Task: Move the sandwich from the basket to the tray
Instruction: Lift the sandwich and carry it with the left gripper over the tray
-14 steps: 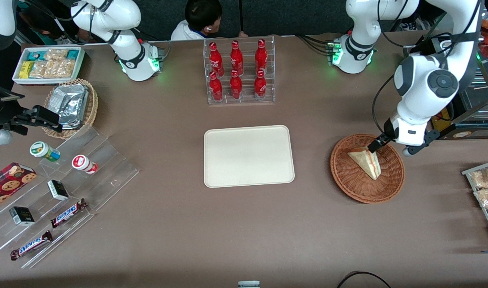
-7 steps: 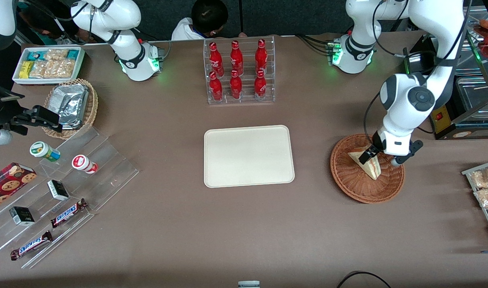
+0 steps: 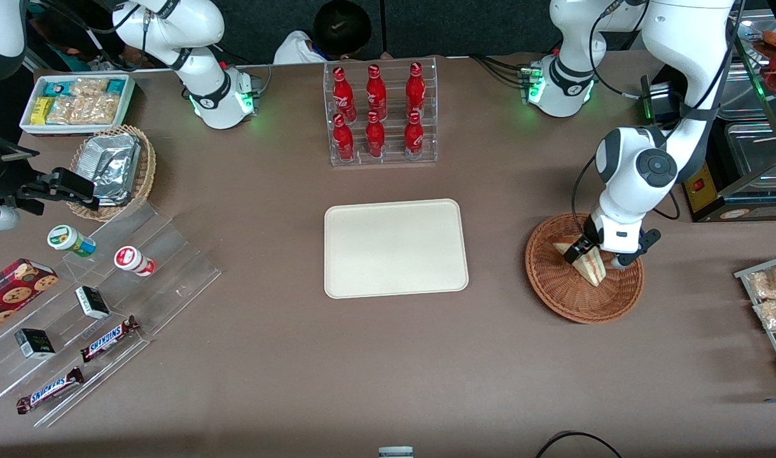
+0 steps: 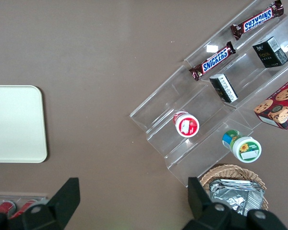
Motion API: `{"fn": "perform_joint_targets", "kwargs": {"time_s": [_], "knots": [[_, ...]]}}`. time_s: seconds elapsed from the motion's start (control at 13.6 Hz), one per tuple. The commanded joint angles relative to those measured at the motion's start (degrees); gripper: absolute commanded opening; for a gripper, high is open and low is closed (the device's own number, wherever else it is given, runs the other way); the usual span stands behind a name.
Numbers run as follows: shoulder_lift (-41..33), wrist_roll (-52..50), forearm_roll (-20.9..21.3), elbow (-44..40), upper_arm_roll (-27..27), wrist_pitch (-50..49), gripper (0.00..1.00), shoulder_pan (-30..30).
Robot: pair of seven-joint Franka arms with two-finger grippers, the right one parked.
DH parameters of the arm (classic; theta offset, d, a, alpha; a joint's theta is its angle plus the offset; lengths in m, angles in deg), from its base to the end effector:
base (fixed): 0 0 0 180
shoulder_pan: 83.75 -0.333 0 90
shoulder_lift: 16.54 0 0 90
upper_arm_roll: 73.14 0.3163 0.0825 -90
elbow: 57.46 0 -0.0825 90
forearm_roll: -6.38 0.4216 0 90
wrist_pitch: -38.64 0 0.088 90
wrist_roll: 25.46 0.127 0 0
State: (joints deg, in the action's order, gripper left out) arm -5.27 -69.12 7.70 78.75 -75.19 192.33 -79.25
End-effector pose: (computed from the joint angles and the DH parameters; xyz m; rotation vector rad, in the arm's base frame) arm 0.5365 -0.0627 0.1993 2.9439 0.9571 0.1552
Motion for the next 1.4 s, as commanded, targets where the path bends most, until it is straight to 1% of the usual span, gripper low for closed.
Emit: {"fn": "perform_joint_targets", "kwargs": {"time_s": [0.0,0.22,0.37,0.44,0.59,0.66,0.74,0.89,1.03,1.33], "knots": [[0.2,-0.5,0.5,-0.5,0.1,0.5,0.0,0.6],[-2.0,-0.2,0.9,-1.4,0.2,-4.2,0.0,0.7],[-5.4,1.6,0.9,-3.9,0.1,-12.1,0.0,0.7],[-6.8,2.9,0.9,-7.2,0.0,-19.0,0.0,0.7],[-6.7,2.7,0.9,-17.9,-1.2,-35.3,0.0,1.9],[-6.4,2.4,0.7,-22.9,-1.6,-41.0,0.0,2.5],[-6.2,2.4,0.6,-26.1,-2.3,-44.5,0.0,3.0],[-5.4,2.7,0.0,-30.5,-5.6,-47.3,0.0,3.1],[-2.6,2.3,-0.2,-34.3,-11.1,-47.3,0.0,3.1],[9.0,1.0,0.7,-45.1,-22.4,-47.0,0.0,3.1]]}}
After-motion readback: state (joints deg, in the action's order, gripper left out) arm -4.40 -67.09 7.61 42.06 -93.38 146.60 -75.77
